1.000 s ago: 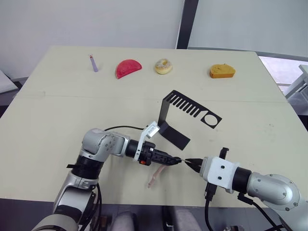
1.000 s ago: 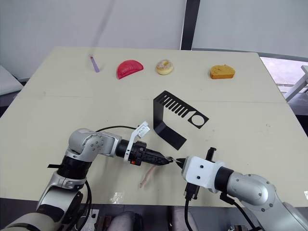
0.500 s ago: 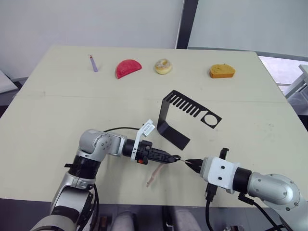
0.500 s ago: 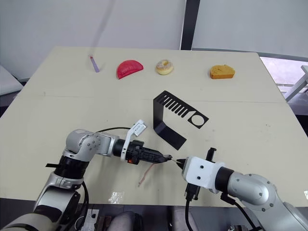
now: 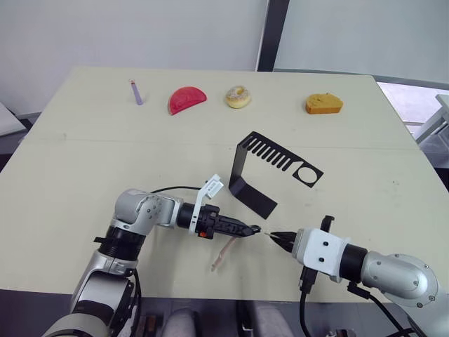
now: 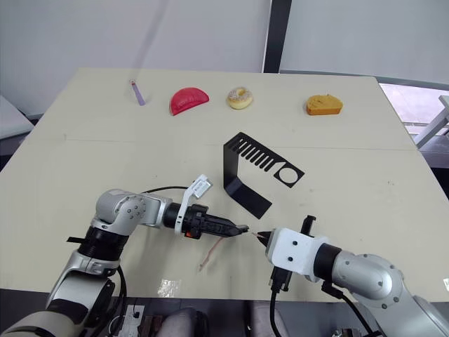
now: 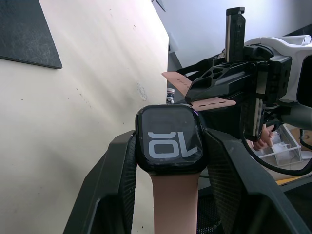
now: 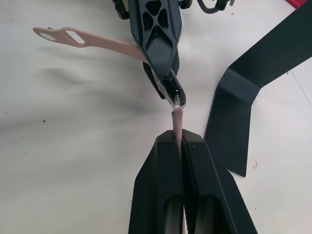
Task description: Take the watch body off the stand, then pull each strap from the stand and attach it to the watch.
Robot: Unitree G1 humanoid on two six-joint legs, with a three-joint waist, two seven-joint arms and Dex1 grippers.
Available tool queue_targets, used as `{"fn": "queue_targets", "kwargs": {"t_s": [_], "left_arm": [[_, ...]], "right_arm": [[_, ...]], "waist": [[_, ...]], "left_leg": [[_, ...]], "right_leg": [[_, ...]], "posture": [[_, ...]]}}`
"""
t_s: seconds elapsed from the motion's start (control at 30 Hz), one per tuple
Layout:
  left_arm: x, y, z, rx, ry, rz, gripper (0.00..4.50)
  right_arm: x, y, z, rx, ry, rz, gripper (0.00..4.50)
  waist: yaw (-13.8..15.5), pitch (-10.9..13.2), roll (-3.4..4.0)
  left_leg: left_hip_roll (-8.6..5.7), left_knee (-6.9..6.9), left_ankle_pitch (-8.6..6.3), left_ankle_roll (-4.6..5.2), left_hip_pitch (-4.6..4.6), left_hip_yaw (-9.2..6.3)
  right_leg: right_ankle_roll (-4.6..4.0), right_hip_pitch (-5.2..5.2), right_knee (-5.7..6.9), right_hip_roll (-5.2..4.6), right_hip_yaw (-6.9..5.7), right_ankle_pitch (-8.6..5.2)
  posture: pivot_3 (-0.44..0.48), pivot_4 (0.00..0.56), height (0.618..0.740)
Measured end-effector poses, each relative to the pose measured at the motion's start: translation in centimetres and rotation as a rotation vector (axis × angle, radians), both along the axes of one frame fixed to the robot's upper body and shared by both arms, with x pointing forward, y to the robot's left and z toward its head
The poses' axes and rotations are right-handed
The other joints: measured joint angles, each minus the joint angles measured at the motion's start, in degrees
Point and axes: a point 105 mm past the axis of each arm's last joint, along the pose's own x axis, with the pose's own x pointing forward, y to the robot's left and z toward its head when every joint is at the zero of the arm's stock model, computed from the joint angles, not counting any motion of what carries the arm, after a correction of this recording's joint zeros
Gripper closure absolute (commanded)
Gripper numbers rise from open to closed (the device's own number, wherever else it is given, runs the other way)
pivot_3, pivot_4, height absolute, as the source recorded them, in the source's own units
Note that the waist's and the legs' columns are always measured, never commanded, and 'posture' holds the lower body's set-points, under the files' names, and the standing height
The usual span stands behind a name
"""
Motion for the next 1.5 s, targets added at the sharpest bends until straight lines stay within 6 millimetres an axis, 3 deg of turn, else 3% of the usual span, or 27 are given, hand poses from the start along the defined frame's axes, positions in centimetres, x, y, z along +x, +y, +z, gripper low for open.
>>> {"fn": "queue_targets", "kwargs": {"t_s": [1.5], "left_arm": [[-0.13, -0.33, 0.51, -0.031, 0.011, -0.009, 2.90]], "right_arm": [[0.42, 0.33, 0.60, 0.018, -0.030, 0.000, 4.50]], "waist": [[0.0, 0.0, 0.00]], "left_leg": [[0.00, 0.00, 0.00, 0.00, 0.00, 0.00]], "right_leg": [[0.00, -0.01, 0.01, 0.00, 0.00, 0.00]], "posture": [[0.000, 0.150, 0.737]]}}
